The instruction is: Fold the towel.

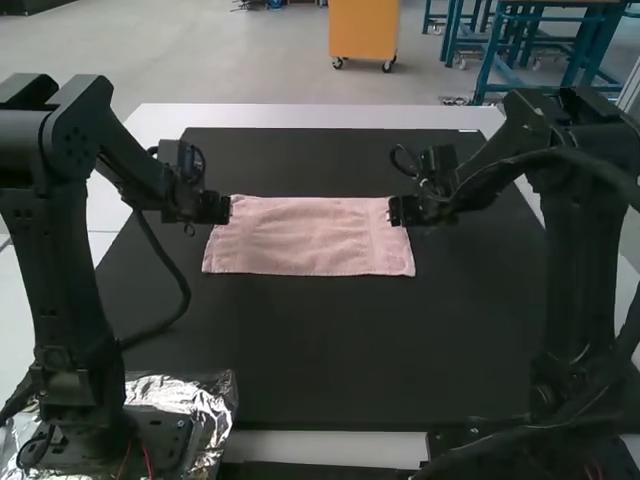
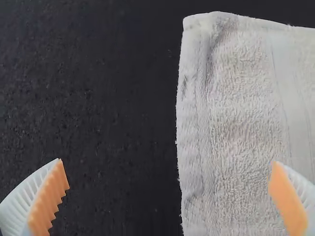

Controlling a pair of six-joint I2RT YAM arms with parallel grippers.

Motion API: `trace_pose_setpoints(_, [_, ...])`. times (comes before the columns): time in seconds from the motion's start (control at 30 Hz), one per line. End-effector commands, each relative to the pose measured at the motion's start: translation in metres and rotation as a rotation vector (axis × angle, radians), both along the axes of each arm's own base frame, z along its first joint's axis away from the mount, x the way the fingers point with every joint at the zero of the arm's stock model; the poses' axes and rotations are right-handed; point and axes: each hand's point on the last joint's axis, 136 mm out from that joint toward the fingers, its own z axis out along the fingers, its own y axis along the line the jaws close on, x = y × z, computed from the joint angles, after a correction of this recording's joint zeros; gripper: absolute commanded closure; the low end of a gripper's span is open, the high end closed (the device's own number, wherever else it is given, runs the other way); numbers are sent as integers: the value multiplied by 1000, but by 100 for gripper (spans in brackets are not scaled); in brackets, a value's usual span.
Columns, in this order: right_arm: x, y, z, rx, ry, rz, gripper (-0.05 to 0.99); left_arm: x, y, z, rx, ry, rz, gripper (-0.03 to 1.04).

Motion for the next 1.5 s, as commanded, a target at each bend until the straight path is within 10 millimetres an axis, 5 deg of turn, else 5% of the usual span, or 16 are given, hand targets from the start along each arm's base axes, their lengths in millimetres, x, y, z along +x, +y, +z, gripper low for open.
trace_pose_setpoints(0.0, [14, 6, 10, -1, -38, 3, 3, 15, 0, 14, 10, -40, -11, 5])
trace_pose_setpoints(0.5, [39, 14, 0, -4, -50, 6, 3, 29, 0, 0, 27, -37, -27, 6])
trace_pose_setpoints(0.77, [33, 13, -16, -15, 0, 2, 2, 27, 1, -19, 35, -4, -32, 6])
trace_pose_setpoints(0.93, [23, 11, -29, -17, 52, 4, 5, 26, 1, -34, 35, 14, -32, 16])
trace_pose_setpoints(0.97, [20, 10, -32, -20, 63, 6, 15, 25, 1, -37, 33, 20, -31, 24])
trace_pose_setpoints(1.03, [14, 16, -36, 1, 77, 40, 81, 24, 0, -41, 31, 26, -32, 69])
trace_pose_setpoints(1.07, [11, 17, -37, 5, 77, 49, 94, 26, 0, -41, 30, 14, -31, 92])
trace_pose_setpoints(1.1, [10, 17, -38, 14, 80, 50, 96, 27, 0, -41, 30, 6, -29, 99])
trace_pose_setpoints(1.27, [11, 16, -27, 21, 55, 48, 96, 29, -1, -35, 22, -22, -43, 98])
trace_pose_setpoints(1.47, [27, 19, 20, 49, -43, 43, 96, 37, -6, -3, 3, -94, -69, 98])
